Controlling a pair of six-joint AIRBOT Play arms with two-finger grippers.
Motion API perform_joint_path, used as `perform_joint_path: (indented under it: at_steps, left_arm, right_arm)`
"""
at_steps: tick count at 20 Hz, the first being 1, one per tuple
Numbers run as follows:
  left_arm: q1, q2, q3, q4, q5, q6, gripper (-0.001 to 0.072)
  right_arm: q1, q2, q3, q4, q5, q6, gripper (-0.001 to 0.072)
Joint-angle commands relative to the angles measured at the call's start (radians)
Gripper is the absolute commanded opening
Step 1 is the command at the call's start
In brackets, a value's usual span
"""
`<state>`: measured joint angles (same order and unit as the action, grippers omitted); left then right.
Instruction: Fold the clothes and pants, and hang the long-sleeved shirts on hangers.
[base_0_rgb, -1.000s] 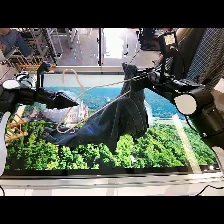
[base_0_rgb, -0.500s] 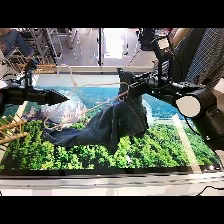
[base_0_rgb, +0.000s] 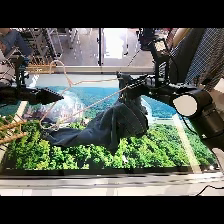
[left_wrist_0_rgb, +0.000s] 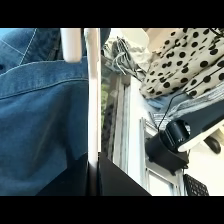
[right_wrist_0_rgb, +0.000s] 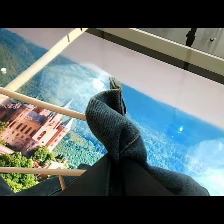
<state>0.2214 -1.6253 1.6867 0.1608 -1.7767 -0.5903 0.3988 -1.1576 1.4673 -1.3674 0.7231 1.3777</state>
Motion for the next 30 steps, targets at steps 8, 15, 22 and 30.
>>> perform_joint_path:
  at_steps: [8, 15, 22, 30]
  left_arm:
    - [-0.056, -0.027, 0.001, 0.009, 0.088, 0.003, 0.0024]
    - [-0.129, -0.026, 0.001, 0.127, -0.009, 0.066, 0.0025]
    - [0.019, -0.026, 0.001, 0.126, -0.051, 0.086, 0.0025]
    - [-0.009, -0.026, 0.001, 0.124, -0.048, 0.190, 0.0025]
  right_arm:
    - [0.114, 0.065, 0.000, 0.089, 0.072, -0.103, 0.0040]
    - [0.209, 0.102, 0.000, 0.056, 0.225, -0.060, 0.0041]
    - [0.139, 0.157, -0.001, -0.190, 0.310, 0.328, 0.0041]
    - [0.108, 0.137, -0.001, -0.179, 0.252, 0.350, 0.0042]
